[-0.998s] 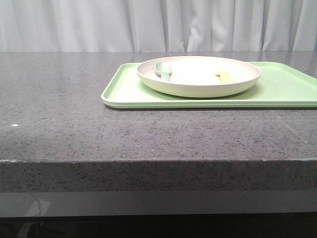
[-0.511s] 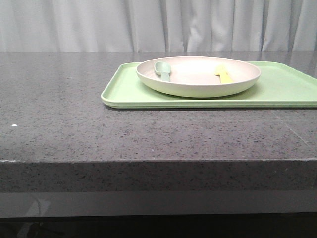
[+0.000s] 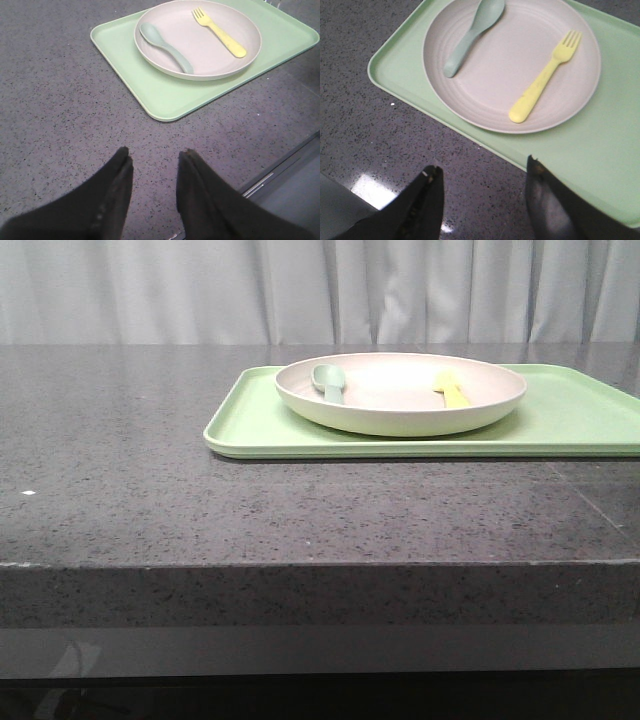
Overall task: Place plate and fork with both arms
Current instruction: 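Move the right gripper above the yellow fork on the plate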
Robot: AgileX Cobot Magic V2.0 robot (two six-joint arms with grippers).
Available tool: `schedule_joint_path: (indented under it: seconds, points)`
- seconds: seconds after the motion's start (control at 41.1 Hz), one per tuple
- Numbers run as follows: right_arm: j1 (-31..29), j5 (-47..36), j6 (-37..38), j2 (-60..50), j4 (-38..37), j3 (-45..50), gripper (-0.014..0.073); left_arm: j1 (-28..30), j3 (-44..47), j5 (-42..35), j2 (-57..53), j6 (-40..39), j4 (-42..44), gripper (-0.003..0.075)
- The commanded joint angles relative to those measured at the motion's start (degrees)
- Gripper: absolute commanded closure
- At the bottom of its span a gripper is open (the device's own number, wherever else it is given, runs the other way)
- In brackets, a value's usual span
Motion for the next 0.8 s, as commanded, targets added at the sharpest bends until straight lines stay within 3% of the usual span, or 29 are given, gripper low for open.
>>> schedule_joint_path:
  seconds: [0.0,0.122,0.389,0.779]
  points:
    - [0.44,1.01,0.43,4.35,0.27,-6.54,0.0249,0.13,-1.58,-4.26,-0.27,0.17,-0.87,0.0478]
    - [0.44,6.65,3.2,11.31,-1.04,-13.71,0.0249,0.13,-1.58,-4.26,-0.27,0.17,-0.87,0.0478]
    - [0.44,15.81,16.81,23.66,-14.55,-26.28,0.0251,0.13,-1.58,-4.26,-0.27,0.17,-0.87,0.0478]
    - [0.08,11.19,17.16,29.6,-12.87,-28.66,0.0251,0.13,-1.58,-4.26,-0.27,0.17,-0.87,0.0478]
